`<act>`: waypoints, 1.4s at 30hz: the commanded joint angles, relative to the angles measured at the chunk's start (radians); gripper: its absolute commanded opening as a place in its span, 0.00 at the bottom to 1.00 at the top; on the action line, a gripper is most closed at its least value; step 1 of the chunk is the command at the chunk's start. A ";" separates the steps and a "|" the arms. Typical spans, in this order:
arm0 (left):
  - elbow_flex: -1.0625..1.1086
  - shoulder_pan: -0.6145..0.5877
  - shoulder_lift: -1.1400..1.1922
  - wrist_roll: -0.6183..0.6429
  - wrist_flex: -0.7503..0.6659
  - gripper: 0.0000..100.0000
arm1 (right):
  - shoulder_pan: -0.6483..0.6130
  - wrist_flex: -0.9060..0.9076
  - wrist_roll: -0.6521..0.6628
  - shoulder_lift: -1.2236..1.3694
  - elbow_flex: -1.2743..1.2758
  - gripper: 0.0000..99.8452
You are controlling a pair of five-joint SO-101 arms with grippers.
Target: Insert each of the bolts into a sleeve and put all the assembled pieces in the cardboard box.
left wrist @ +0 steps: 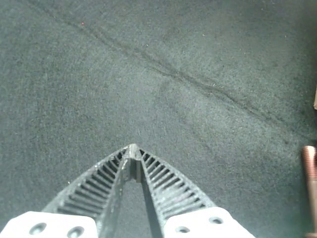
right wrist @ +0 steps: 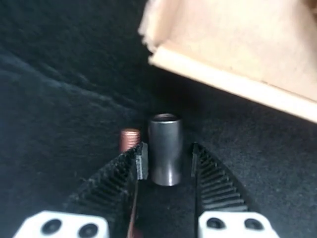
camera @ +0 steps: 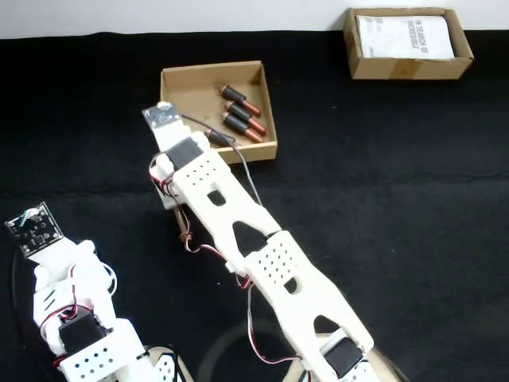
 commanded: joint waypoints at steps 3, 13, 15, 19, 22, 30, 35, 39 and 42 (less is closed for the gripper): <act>0.018 -0.007 -0.007 -0.002 -0.018 0.01 | 0.015 -0.010 0.000 0.016 -0.024 0.13; 0.018 -0.007 -0.007 -0.002 -0.018 0.01 | 0.038 -0.002 -0.008 0.062 -0.024 0.01; 0.018 -0.007 -0.007 -0.002 -0.018 0.01 | 0.059 0.002 -0.008 0.042 -0.028 0.01; 0.018 -0.007 -0.005 0.000 -0.017 0.01 | 0.114 0.068 -0.003 -0.038 -0.143 0.01; 0.018 -0.007 -0.002 0.000 -0.012 0.02 | 0.159 0.148 -0.002 -0.114 -0.305 0.01; 0.018 -0.007 -0.001 -0.005 0.060 0.01 | 0.341 0.203 -0.003 -0.476 -0.449 0.01; 0.018 0.036 -0.001 -0.008 0.129 0.01 | 0.524 0.205 -0.006 -0.736 -0.262 0.01; 0.018 0.101 -0.001 -0.008 0.155 0.01 | 0.665 0.205 -0.008 -0.955 -0.010 0.01; 0.018 0.125 -0.001 -0.040 0.155 0.01 | 0.728 0.203 -0.008 -1.152 0.236 0.01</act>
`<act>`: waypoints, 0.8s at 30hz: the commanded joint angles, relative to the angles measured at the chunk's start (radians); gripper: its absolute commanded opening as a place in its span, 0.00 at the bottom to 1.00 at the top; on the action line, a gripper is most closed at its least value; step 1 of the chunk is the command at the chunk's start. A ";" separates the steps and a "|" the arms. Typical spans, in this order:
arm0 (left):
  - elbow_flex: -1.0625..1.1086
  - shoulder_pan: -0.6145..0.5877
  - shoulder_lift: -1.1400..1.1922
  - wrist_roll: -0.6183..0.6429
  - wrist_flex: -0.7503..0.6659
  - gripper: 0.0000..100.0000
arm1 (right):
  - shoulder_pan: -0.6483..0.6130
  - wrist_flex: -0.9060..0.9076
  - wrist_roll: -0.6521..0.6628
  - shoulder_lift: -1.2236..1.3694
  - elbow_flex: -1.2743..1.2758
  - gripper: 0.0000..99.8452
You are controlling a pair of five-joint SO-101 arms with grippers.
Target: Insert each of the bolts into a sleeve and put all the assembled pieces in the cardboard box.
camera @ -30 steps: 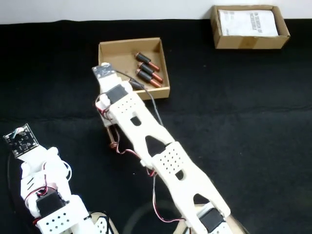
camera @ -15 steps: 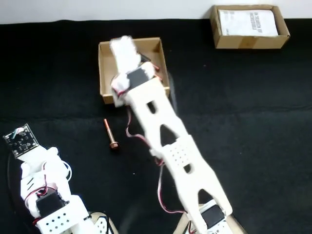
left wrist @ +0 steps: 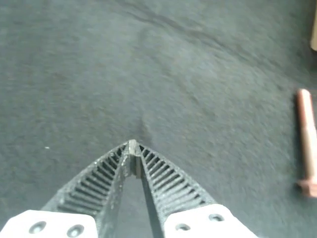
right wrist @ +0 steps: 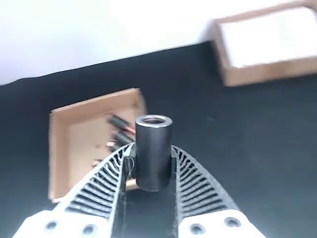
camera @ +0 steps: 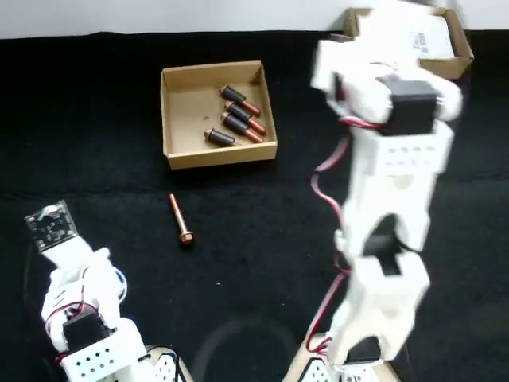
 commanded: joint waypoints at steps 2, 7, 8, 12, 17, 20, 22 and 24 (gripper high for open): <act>0.018 0.045 -0.001 -0.034 0.003 0.01 | 0.076 0.008 -0.008 -0.364 0.377 0.01; -0.013 0.117 -0.001 -0.071 0.071 0.01 | 0.119 0.004 -0.008 -0.687 0.750 0.01; -0.033 0.148 -0.001 -0.071 0.109 0.01 | 0.137 0.004 -0.008 -0.745 0.816 0.01; -0.062 0.309 -0.001 -0.074 0.178 0.01 | 0.263 -0.027 -0.008 -0.949 1.055 0.01; -0.062 0.481 0.001 -0.094 0.158 0.01 | 0.466 -0.168 -0.003 -1.199 1.429 0.01; -0.062 0.516 0.001 -0.094 0.163 0.01 | 0.587 -0.271 0.000 -1.368 1.667 0.01; -0.062 0.518 0.001 -0.094 0.164 0.01 | 0.657 -0.343 0.032 -1.483 1.817 0.01; -0.065 0.518 0.002 -0.094 0.166 0.01 | 0.711 -0.424 0.075 -1.603 1.971 0.01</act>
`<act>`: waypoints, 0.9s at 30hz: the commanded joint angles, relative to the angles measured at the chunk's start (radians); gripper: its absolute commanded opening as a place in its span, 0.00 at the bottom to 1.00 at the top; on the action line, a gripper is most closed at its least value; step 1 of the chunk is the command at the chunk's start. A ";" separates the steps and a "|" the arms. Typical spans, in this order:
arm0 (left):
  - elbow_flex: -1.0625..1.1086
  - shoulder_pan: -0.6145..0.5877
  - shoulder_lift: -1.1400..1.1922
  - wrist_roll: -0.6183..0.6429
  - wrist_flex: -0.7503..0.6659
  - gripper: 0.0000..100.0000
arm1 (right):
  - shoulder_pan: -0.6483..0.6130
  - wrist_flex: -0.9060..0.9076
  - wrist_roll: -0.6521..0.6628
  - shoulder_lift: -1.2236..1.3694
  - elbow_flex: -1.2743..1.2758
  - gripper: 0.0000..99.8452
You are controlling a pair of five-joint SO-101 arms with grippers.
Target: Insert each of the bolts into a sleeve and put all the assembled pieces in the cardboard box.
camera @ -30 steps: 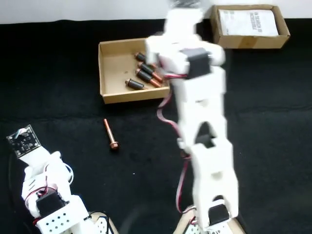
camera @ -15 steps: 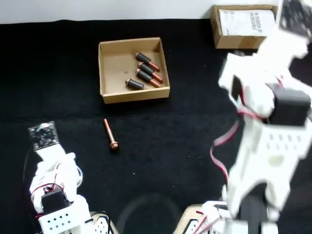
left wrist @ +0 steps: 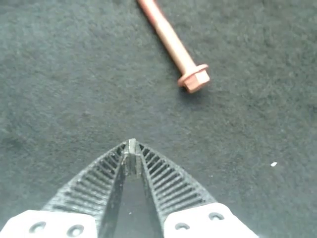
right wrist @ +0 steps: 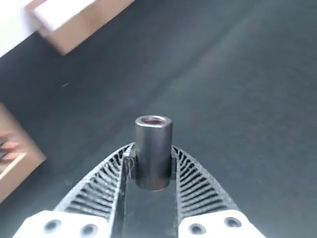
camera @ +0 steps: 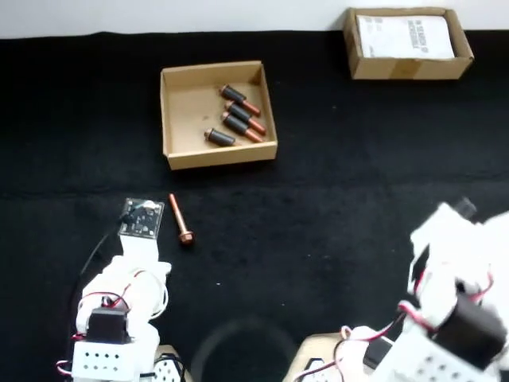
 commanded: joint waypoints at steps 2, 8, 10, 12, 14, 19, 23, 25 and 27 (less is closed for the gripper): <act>-0.058 0.016 0.022 -0.005 0.003 0.01 | 0.133 -0.214 0.075 -0.280 0.374 0.01; -0.177 0.015 0.306 -0.005 -0.041 0.02 | 0.228 -0.512 0.144 -0.618 0.852 0.01; -0.257 0.015 0.452 -0.006 -0.049 0.02 | 0.236 -0.567 0.150 -0.667 0.944 0.01; -0.338 0.016 0.604 -0.008 -0.049 0.02 | 0.237 -0.625 0.150 -0.641 0.992 0.01; -0.420 0.016 0.746 -0.009 -0.049 0.01 | 0.237 -0.667 0.144 -0.630 1.017 0.01; -0.556 0.018 1.056 -0.160 -0.048 0.01 | 0.237 -0.685 0.143 -0.630 1.030 0.01; -0.627 0.010 1.259 -0.301 -0.120 0.01 | 0.265 -0.685 0.143 -0.630 1.032 0.01; -0.664 0.001 1.346 -0.334 -0.173 0.01 | 0.283 -0.685 0.143 -0.630 1.032 0.01; -0.700 -0.004 1.426 -0.364 -0.249 0.01 | 0.306 -0.685 0.147 -0.630 1.040 0.01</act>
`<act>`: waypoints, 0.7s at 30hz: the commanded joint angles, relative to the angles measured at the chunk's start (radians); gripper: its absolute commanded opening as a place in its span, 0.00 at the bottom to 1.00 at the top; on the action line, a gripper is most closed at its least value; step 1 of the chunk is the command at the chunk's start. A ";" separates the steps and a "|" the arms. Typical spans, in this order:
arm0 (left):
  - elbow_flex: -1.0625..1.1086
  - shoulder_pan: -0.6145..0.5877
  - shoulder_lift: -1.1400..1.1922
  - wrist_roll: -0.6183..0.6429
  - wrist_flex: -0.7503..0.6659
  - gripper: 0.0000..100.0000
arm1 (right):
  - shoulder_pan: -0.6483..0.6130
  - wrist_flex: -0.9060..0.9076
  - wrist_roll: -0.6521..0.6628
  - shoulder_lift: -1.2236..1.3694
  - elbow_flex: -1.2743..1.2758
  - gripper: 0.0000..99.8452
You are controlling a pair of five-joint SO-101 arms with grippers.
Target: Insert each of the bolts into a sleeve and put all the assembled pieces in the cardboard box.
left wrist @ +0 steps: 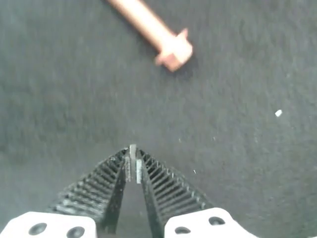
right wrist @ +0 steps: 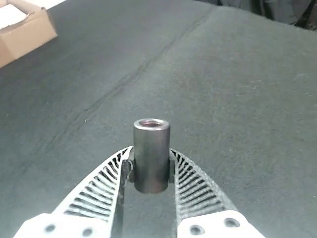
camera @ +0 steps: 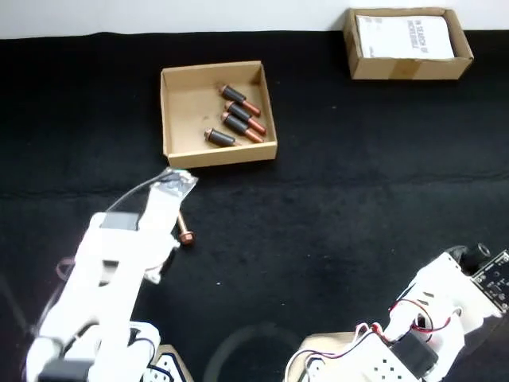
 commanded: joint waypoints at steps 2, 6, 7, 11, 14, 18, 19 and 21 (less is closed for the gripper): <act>-0.125 -0.013 0.182 -0.071 -0.157 0.01 | 0.047 -0.022 0.011 -0.012 0.018 0.01; -0.272 -0.007 0.357 -0.115 -0.212 0.01 | 0.070 -0.022 0.011 -0.012 0.033 0.01; -0.320 -0.004 0.401 -0.115 -0.207 0.01 | 0.074 -0.022 0.012 -0.012 0.035 0.01; -0.498 0.047 0.585 -0.115 -0.137 0.01 | 0.079 -0.044 0.046 -0.012 0.039 0.01; -0.630 0.104 0.711 -0.115 -0.081 0.01 | 0.079 -0.090 0.052 -0.012 0.039 0.01; -0.812 0.205 0.840 -0.115 0.072 0.01 | 0.079 -0.127 0.052 -0.012 0.039 0.01; -0.857 0.234 0.869 -0.115 0.124 0.01 | 0.079 -0.130 0.052 -0.012 0.039 0.01; -0.943 0.292 0.921 -0.120 0.221 0.01 | 0.079 -0.130 0.052 -0.012 0.039 0.01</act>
